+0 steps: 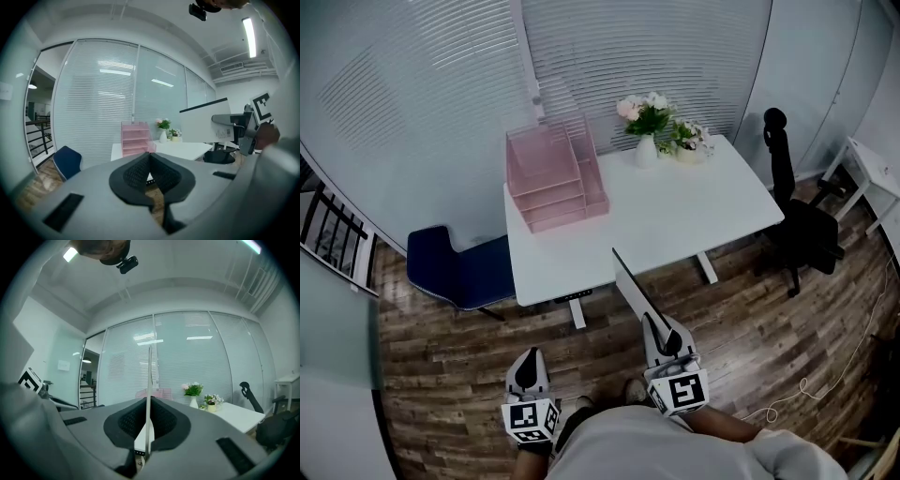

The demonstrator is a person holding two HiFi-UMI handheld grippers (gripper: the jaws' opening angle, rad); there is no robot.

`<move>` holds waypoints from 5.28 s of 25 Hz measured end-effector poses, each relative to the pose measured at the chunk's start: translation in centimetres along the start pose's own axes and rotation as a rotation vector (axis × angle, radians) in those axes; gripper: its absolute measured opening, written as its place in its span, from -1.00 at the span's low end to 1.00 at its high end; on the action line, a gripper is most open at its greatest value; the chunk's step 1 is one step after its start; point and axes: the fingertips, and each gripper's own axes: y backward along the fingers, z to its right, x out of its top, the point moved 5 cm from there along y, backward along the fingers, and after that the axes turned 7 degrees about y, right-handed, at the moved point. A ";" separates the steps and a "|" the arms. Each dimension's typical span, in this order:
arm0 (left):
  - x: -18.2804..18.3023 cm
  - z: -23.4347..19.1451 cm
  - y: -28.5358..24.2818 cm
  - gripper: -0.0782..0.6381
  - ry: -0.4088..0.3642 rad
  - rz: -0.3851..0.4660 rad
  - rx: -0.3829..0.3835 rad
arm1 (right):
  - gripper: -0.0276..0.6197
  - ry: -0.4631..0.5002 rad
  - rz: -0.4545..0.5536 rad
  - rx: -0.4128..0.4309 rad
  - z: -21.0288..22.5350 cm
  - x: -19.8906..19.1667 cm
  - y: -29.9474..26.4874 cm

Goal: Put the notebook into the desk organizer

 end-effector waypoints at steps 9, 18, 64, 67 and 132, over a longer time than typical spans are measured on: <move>-2.1 0.3 -1.8 -0.76 0.044 -0.046 0.048 | -0.85 -0.009 -0.014 0.032 2.2 -1.4 -4.1; -0.8 -7.1 -9.8 -0.76 0.077 -0.050 -0.020 | -0.85 0.039 -0.032 0.002 -0.6 -1.8 -13.9; 5.7 -18.7 -28.7 -0.76 0.112 -0.090 -0.037 | -0.85 1.039 -0.186 0.249 0.3 -3.0 -60.5; 5.3 -19.4 -28.4 -0.76 0.126 -0.094 -0.019 | -0.85 1.127 -0.234 0.298 -0.5 -5.0 -61.8; 4.6 -20.6 -28.9 -0.76 0.155 -0.106 -0.034 | -0.50 0.639 -0.476 0.821 -2.0 -1.4 -59.0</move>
